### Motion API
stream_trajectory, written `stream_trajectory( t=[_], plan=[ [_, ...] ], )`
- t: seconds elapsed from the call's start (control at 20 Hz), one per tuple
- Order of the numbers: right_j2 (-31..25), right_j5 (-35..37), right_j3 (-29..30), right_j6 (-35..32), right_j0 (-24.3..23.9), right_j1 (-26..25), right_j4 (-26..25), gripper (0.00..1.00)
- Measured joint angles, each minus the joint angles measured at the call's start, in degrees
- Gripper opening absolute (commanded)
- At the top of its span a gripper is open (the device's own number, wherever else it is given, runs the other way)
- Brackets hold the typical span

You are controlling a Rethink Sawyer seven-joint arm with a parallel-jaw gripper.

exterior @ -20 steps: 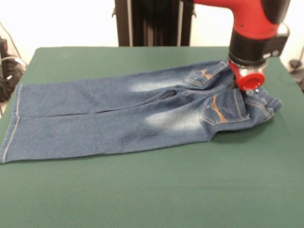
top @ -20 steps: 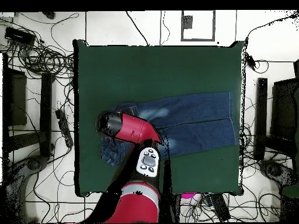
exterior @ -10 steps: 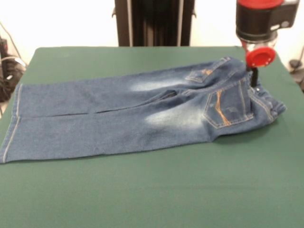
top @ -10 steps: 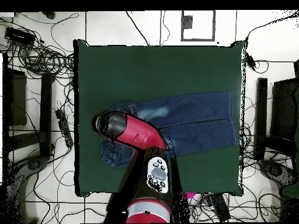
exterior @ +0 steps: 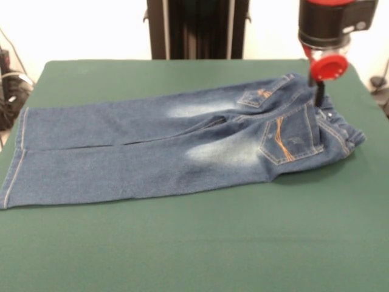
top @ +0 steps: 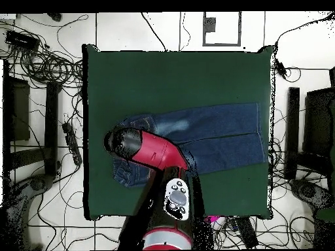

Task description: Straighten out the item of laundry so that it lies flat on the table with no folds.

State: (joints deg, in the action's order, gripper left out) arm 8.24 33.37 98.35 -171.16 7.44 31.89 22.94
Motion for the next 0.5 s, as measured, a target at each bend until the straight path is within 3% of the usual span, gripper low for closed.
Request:
stream_trajectory(
  t=[0.25, 0.5],
  plan=[
    [3.1, 3.7, 0.0, 0.0, 0.1, 2.8, -5.9, 1.0],
    [3.1, 4.4, 0.0, 0.0, -1.4, 4.5, -6.7, 1.0]
  ],
)
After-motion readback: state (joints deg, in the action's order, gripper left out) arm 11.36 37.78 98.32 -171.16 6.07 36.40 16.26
